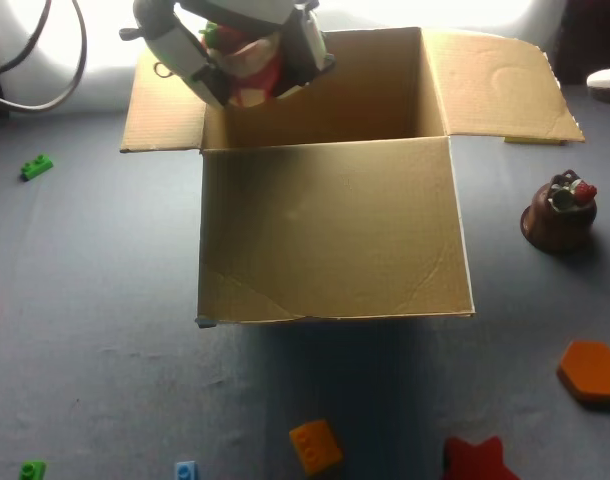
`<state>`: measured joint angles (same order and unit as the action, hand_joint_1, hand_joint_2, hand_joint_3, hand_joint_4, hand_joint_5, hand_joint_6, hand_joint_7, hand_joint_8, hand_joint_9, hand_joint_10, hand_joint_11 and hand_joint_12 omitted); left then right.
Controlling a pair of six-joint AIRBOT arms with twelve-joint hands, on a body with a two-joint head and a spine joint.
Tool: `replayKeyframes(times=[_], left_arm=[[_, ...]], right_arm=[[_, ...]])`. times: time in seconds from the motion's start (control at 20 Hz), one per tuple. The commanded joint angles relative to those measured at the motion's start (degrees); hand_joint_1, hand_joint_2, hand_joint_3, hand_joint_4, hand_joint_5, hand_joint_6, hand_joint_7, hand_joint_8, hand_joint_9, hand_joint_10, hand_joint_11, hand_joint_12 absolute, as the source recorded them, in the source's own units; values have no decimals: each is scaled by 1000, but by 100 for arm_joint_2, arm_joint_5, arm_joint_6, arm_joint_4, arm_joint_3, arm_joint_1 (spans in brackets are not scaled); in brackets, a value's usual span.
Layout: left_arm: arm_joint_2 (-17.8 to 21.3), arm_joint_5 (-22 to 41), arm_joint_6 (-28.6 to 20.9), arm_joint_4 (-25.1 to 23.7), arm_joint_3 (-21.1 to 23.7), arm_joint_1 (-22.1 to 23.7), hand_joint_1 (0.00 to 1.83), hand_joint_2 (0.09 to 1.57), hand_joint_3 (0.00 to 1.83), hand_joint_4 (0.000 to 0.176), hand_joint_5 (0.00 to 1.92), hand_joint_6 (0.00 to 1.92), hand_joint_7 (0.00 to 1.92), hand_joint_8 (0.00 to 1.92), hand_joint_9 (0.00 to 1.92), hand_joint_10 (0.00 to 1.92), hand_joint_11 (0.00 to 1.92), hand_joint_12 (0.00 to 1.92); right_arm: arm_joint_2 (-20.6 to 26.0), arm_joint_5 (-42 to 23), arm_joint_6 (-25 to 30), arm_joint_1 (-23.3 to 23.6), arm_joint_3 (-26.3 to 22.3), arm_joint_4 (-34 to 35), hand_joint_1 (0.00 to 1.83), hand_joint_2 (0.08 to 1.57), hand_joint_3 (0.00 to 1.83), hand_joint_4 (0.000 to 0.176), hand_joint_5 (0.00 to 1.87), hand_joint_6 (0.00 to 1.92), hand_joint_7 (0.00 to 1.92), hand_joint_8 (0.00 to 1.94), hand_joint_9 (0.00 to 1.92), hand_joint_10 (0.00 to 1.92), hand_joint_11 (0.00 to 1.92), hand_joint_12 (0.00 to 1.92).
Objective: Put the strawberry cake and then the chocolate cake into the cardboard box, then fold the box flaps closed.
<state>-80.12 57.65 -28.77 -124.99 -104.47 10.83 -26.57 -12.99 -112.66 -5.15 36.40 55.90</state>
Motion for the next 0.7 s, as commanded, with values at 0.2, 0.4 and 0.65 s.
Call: replayKeyframes(times=[0.2,0.4,0.65], left_arm=[[-37,-236,80,398,90,-108,1368,1144,1,0,801,1157,933,1017,912,1299,768,1458],[-35,-257,104,361,240,-249,1367,1119,0,0,847,1072,995,927,980,1222,779,1418],[-23,-257,120,354,238,-245,1240,1151,0,0,566,639,699,494,730,755,476,1269]], right_arm=[[68,-437,-21,66,4,-95,1103,1089,8,0,292,11,314,2,307,4,0,874],[69,-437,-21,64,4,-95,1107,1090,9,0,306,10,347,7,332,10,0,910],[69,-437,-27,60,6,-95,1111,1075,3,2,288,2,321,1,297,5,0,820]])
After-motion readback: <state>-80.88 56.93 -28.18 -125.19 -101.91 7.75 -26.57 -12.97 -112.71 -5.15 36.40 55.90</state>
